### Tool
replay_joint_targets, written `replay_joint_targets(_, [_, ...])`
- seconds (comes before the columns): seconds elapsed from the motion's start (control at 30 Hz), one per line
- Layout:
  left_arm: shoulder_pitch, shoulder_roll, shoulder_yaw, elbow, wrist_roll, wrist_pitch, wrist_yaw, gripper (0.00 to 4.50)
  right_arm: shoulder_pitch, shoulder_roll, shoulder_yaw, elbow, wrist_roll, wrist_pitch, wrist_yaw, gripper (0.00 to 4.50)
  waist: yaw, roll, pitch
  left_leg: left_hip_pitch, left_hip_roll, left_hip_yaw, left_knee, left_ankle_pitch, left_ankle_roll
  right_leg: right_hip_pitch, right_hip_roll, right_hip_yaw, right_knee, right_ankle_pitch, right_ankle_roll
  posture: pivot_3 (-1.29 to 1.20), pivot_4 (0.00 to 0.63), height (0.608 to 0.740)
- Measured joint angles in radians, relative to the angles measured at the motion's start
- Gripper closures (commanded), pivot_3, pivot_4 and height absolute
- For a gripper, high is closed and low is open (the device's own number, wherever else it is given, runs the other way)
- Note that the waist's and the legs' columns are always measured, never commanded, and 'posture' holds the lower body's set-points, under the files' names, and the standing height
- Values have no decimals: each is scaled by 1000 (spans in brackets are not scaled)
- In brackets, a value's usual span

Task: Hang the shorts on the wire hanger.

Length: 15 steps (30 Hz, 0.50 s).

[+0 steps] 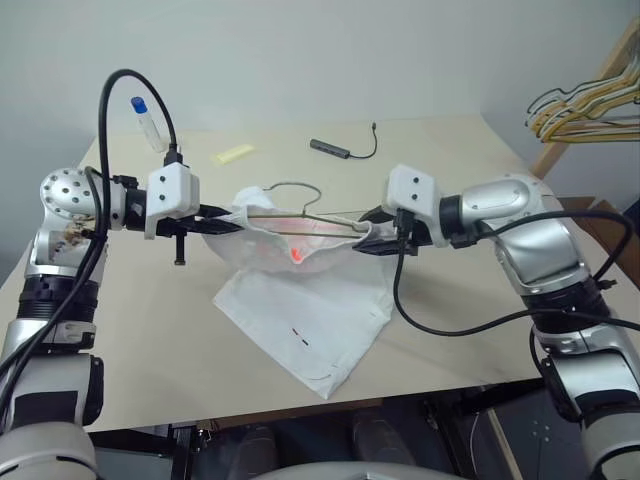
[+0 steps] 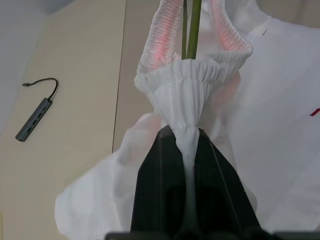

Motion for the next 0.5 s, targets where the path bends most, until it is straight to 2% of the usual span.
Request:
replay_joint_targets(0.17, [0,0,1,-9,-13,15,-1,4500,-6,1,0,0,16,9,2,4364,-1,0,0,0,0,0,0,0,0,0,0,0,0,0,0,-91,0,740])
replay_joint_targets(0.3, [0,-2,2,-4,-13,9,3,4500,-6,2,0,1,16,9,2,4413,-1,0,0,0,0,0,0,0,0,0,0,0,0,0,0,-95,0,740])
replay_joint_targets(0.33, [0,-7,3,3,-13,1,7,3913,-6,1,0,1,16,9,2,4413,-1,0,0,0,0,0,0,0,0,0,0,0,0,0,0,-96,0,740])
replay_joint_targets(0.5, [-1,-61,32,61,-32,-36,43,2441,1,1,0,1,16,13,-12,4413,-2,0,0,-1,0,0,1,0,0,-1,0,0,0,0,0,-104,0,740])
